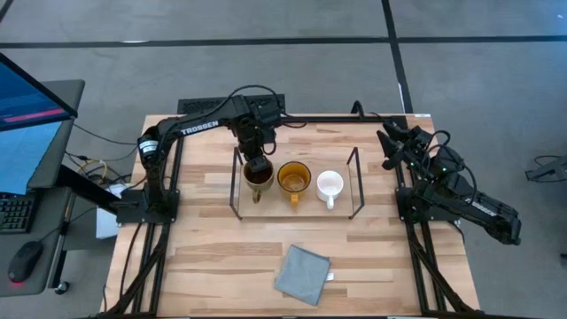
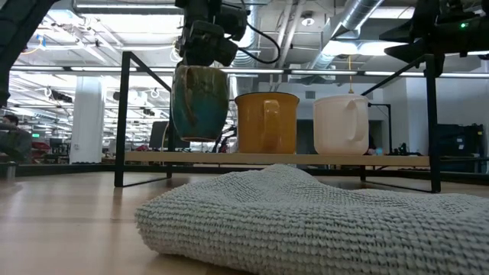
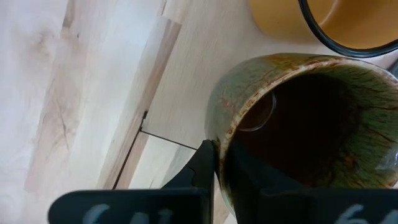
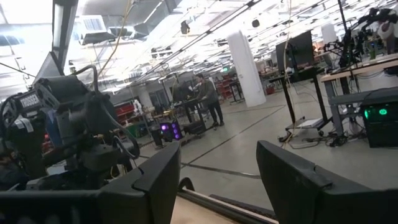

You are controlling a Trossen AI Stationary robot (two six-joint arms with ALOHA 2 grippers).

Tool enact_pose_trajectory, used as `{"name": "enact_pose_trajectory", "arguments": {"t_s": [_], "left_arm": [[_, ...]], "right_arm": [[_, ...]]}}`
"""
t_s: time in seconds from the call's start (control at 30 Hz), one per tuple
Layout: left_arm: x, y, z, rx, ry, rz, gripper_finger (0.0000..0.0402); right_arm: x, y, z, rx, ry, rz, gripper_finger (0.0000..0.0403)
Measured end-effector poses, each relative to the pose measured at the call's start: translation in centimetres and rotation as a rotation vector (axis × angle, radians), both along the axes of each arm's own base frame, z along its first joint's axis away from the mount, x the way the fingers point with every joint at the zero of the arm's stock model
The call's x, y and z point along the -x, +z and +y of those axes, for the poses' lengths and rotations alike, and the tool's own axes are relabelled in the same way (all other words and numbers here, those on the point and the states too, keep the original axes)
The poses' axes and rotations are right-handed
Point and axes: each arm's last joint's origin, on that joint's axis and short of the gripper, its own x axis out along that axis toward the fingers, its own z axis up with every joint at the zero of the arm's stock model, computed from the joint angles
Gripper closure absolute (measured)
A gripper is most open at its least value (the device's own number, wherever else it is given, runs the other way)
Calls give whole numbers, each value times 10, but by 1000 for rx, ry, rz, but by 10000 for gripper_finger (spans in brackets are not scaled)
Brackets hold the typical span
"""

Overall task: Stack small to large cups/mugs on shelf
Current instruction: Put the brown cup on the shelf

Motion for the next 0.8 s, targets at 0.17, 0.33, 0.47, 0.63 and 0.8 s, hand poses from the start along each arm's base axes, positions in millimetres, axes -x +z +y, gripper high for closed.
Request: {"name": "enact_pose_trajectory", "arguments": {"t_s": [0.17,0.33,0.47,0.63,0.8], "left_arm": [[2,-23,-3,42,7,52,392],[2,-28,-10,45,-17,19,392],[2,-20,-6,7,-14,-61,392],[9,-20,-4,-6,-21,-1,392],[5,-20,-7,-6,-33,-26,392]], "right_arm": [[0,0,0,0,0,0,170],[0,0,0,0,-1,-1,170],[0,1,0,3,-1,-7,170],[0,2,0,8,-1,-16,170],[0,2,0,7,-3,-15,170]]}}
